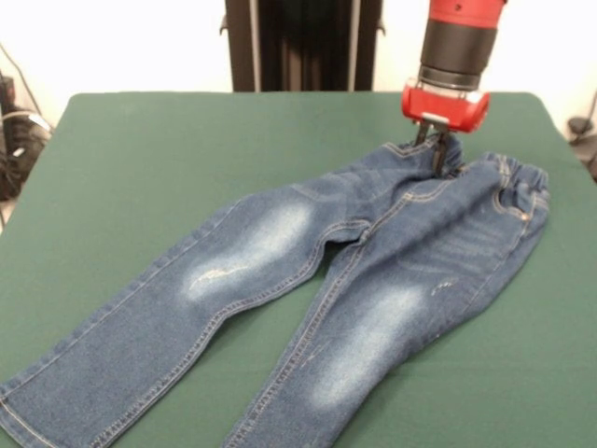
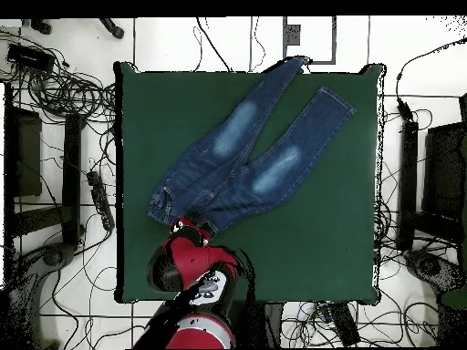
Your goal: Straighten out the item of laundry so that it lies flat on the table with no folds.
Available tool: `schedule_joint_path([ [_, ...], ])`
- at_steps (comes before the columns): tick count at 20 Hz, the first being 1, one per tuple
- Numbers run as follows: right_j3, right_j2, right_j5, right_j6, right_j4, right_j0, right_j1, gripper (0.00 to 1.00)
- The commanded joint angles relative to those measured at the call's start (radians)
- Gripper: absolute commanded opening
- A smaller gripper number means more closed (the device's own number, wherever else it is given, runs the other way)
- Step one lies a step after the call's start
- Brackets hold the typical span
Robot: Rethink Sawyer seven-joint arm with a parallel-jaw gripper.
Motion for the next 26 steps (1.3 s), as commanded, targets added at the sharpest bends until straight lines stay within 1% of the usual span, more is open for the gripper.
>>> schedule_joint_path([
  [1,0.052,0.065,0.015,0.049,-0.048,0.017,0.049,0.00],
  [2,0.050,0.035,-0.023,0.054,-0.046,0.045,0.053,0.00],
  [3,0.073,0.076,-0.075,0.076,-0.066,0.000,0.046,0.00],
  [4,-0.016,-0.013,0.111,0.039,0.009,0.029,-0.009,0.00],
  [5,0.046,0.088,0.039,0.110,0.012,-0.065,-0.041,0.00],
  [9,0.045,0.069,0.021,0.127,0.034,-0.040,-0.024,0.00],
  [16,0.042,0.099,0.005,0.113,0.013,-0.072,-0.002,0.00],
  [26,0.048,0.095,-0.013,0.135,0.033,-0.055,0.015,0.00],
])
